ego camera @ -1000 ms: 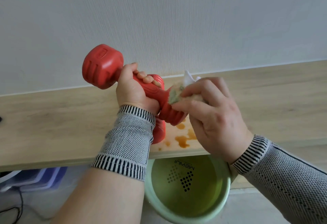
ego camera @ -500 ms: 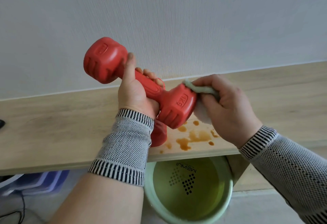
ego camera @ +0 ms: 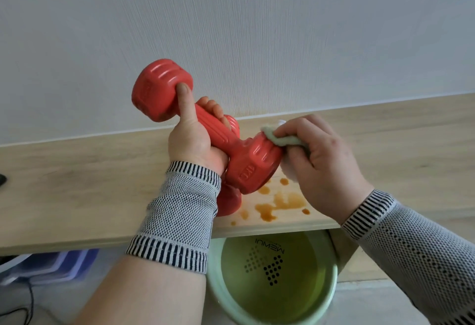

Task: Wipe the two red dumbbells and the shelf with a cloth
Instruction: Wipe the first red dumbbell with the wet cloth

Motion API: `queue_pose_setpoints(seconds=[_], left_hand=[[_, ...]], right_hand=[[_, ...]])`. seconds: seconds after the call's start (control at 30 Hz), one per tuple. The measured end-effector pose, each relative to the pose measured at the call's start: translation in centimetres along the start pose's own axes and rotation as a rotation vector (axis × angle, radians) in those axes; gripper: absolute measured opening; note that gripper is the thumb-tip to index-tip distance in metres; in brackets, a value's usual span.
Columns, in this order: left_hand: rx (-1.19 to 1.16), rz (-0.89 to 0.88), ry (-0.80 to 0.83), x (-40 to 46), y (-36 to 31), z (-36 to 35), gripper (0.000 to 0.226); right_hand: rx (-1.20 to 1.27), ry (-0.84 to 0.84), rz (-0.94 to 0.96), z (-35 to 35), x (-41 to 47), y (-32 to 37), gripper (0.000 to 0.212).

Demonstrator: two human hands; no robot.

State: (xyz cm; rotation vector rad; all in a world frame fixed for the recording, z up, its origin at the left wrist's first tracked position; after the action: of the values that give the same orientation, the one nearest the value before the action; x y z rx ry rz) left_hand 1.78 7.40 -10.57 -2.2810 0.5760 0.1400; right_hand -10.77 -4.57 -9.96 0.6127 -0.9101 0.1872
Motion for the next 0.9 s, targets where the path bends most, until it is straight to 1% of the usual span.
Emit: queue_pose_setpoints(seconds=[0.07,0.17,0.23,0.3,0.37,0.53,0.7,0.83,0.9], left_hand=[[0.005,0.016,0.026,0.2,0.0,0.0,0.04],[-0.023,0.042,0.057,0.6,0.0,0.1,0.032],[-0.027,0.037,0.02,0.9,0.0,0.6,0.029],[-0.021,0.024,-0.033,1.0,0.0,0.9,0.033],[-0.016,0.012,-0.064,0.8,0.0,0.9,0.036],[0.049,-0.043,-0.094,0.6,-0.2,0.8,0.034],[0.055,-0.017,-0.128,0.4,-0.3,1.1,0.038],[0.078,-0.027,-0.14,0.3,-0.4,1.2,0.042],[0.077,-0.014,-0.139,0.3,-0.3,1.1,0.041]], right_hand=[[-0.005,0.002,-0.015,-0.1,-0.1,-0.4,0.022],[-0.029,0.008,0.04,-0.2,-0.1,0.4,0.021],[-0.073,0.015,0.118,-0.3,-0.2,1.5,0.021],[-0.14,0.035,0.225,-0.6,-0.2,2.9,0.02],[-0.182,0.055,0.287,-0.9,-0.3,3.5,0.02],[-0.217,0.024,0.233,-0.1,0.2,1.9,0.024],[-0.226,0.064,0.357,-0.7,0.1,3.5,0.022],[-0.249,0.042,0.28,0.0,0.6,2.5,0.026],[-0.24,0.043,0.3,-0.1,0.6,3.0,0.024]])
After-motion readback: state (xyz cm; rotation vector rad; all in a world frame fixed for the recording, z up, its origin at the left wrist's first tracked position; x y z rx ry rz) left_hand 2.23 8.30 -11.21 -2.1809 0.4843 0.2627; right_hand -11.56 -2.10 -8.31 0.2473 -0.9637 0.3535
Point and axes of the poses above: each hand's wrist, its own x-axis towards the middle knuckle, its own z-axis out of the back of the hand, y = z × x, the point moved 6 cm from there along x, towards the middle knuckle, and after that the axes turned 12 degrees about z, right-handed, at the moved point
